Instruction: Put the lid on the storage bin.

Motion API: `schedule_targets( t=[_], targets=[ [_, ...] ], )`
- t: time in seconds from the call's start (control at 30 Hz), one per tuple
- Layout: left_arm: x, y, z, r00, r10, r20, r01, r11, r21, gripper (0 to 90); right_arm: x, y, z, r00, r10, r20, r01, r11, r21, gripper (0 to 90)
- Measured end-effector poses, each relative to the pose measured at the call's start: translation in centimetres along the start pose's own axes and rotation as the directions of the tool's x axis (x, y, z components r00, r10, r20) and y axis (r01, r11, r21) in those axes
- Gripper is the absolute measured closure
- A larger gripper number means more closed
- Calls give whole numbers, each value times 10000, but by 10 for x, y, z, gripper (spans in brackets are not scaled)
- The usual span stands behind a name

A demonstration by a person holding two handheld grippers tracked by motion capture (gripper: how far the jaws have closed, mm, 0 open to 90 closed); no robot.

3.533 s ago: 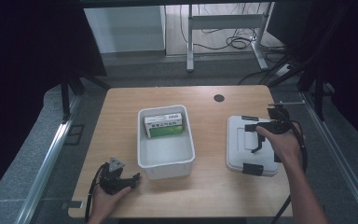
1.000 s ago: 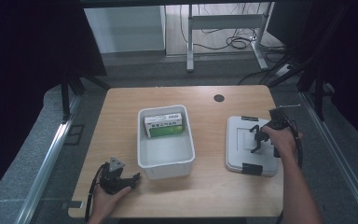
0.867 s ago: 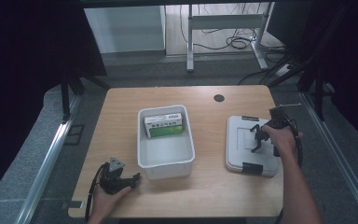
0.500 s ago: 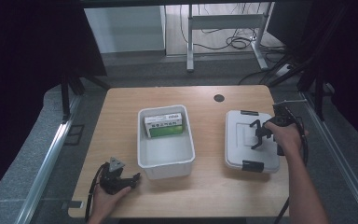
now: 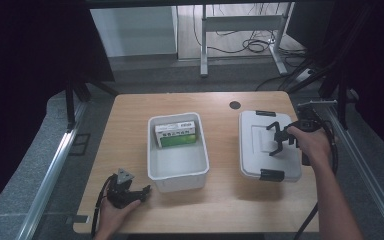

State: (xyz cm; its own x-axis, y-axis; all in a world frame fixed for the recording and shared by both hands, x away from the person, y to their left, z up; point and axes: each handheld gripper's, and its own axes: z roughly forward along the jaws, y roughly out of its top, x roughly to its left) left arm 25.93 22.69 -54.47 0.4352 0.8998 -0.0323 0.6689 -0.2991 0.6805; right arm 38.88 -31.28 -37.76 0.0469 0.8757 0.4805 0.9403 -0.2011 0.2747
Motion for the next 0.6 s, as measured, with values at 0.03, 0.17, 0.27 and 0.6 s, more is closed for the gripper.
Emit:
schedule_targets(
  t=[0.03, 0.17, 0.27, 0.6],
  targets=[
    [0, 0, 0, 10000, 0, 0, 0, 10000, 0, 124, 1, 0, -1, 10000, 4, -36, -4, 10000, -39, 847],
    [0, 0, 0, 10000, 0, -3, 0, 10000, -3, 124, 6, -1, -7, 10000, -49, -68, 48, 9999, -123, 846],
    [0, 0, 0, 10000, -3, 2, 3, 10000, -3, 124, 8, -1, -9, 9999, -97, -110, 95, 9999, -143, 846],
    [0, 0, 0, 10000, 2, -4, -2, 10000, -27, 124, 23, -3, -16, 9988, -282, -393, 271, 9992, -302, 846]
  ],
)
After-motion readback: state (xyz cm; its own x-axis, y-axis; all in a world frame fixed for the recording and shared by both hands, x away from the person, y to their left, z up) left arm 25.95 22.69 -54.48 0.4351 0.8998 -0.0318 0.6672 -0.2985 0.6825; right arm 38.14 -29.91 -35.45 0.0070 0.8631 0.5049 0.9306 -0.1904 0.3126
